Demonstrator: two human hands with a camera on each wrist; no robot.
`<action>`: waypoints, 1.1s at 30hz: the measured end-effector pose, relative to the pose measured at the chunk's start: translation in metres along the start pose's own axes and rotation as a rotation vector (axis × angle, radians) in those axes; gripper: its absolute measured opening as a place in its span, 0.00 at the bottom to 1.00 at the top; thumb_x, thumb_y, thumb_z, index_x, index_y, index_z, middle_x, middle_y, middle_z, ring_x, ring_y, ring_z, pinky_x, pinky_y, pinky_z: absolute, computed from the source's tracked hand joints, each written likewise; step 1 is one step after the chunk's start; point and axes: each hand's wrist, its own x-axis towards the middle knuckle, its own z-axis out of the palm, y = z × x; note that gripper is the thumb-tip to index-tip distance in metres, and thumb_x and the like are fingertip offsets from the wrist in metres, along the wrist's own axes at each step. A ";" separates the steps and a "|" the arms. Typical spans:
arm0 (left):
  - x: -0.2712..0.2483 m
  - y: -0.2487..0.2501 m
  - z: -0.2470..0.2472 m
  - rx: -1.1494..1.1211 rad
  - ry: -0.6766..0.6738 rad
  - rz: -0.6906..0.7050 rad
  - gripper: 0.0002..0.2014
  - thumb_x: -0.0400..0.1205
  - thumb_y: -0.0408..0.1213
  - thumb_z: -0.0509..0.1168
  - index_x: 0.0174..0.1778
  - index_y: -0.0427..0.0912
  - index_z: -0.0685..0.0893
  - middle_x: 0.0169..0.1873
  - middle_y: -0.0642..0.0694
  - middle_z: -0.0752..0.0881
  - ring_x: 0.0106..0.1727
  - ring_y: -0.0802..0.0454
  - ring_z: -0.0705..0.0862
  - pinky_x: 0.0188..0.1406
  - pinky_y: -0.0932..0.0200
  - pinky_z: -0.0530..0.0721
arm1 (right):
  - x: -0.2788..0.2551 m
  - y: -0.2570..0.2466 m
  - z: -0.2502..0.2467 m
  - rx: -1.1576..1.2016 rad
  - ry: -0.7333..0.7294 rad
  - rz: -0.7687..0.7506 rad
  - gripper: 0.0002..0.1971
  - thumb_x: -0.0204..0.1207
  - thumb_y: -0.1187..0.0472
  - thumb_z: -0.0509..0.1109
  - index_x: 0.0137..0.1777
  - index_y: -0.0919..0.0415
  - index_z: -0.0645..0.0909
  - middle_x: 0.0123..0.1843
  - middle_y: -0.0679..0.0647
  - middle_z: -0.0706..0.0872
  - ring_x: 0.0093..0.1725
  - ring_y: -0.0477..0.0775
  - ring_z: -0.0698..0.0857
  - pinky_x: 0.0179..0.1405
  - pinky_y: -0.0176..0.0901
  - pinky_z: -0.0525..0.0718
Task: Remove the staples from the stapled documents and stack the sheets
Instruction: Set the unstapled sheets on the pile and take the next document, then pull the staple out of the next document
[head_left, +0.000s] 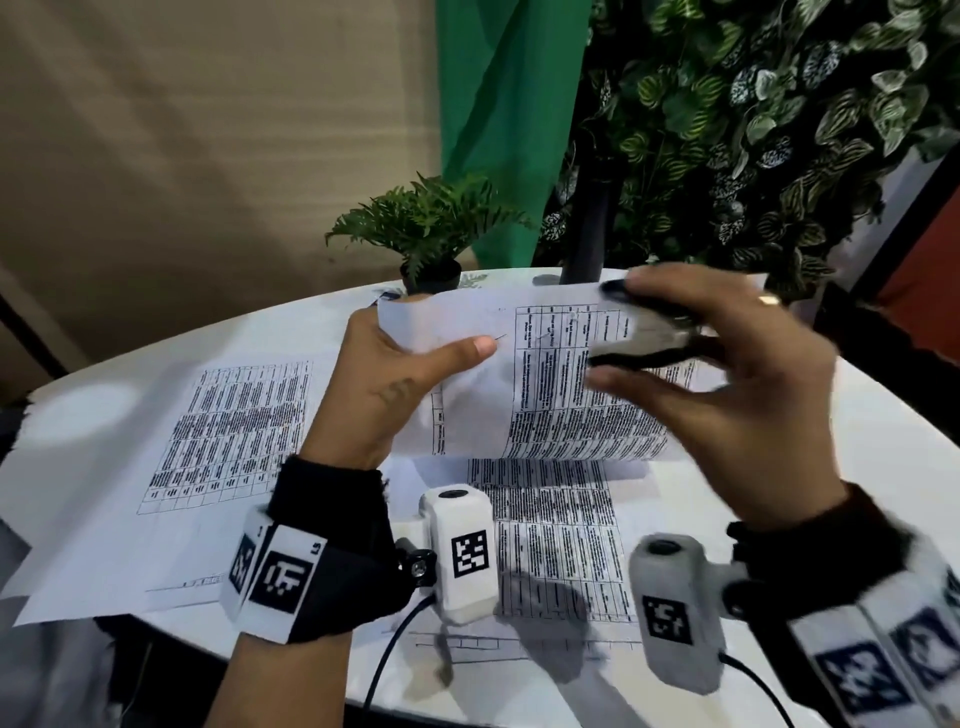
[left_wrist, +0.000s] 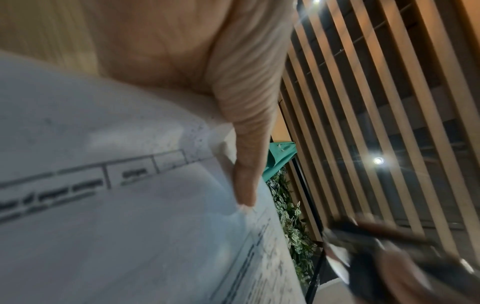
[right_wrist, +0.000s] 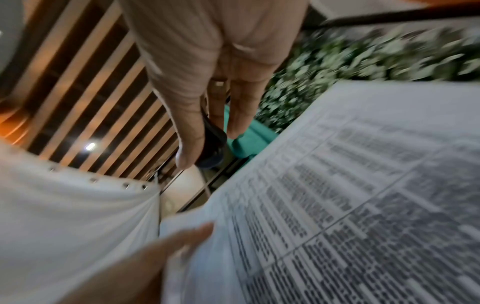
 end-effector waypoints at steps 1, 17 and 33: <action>-0.001 0.000 0.001 -0.002 0.013 0.004 0.16 0.63 0.33 0.79 0.46 0.37 0.89 0.43 0.43 0.92 0.44 0.49 0.90 0.48 0.56 0.87 | 0.004 -0.003 0.010 -0.063 -0.049 -0.069 0.23 0.62 0.60 0.81 0.58 0.61 0.83 0.56 0.55 0.85 0.56 0.48 0.84 0.57 0.33 0.81; -0.008 0.005 0.005 -0.054 -0.001 0.049 0.09 0.69 0.24 0.74 0.40 0.42 0.88 0.34 0.50 0.91 0.35 0.55 0.88 0.37 0.62 0.86 | 0.014 0.001 0.039 -0.301 -0.179 -0.326 0.16 0.63 0.66 0.79 0.52 0.69 0.86 0.53 0.61 0.88 0.51 0.63 0.87 0.43 0.56 0.87; -0.005 0.007 0.003 -0.059 -0.073 -0.004 0.16 0.65 0.33 0.75 0.47 0.33 0.88 0.46 0.37 0.91 0.44 0.48 0.88 0.50 0.49 0.85 | 0.026 0.000 0.034 -0.294 -0.240 -0.338 0.13 0.67 0.60 0.78 0.45 0.69 0.84 0.43 0.59 0.87 0.40 0.63 0.86 0.36 0.54 0.85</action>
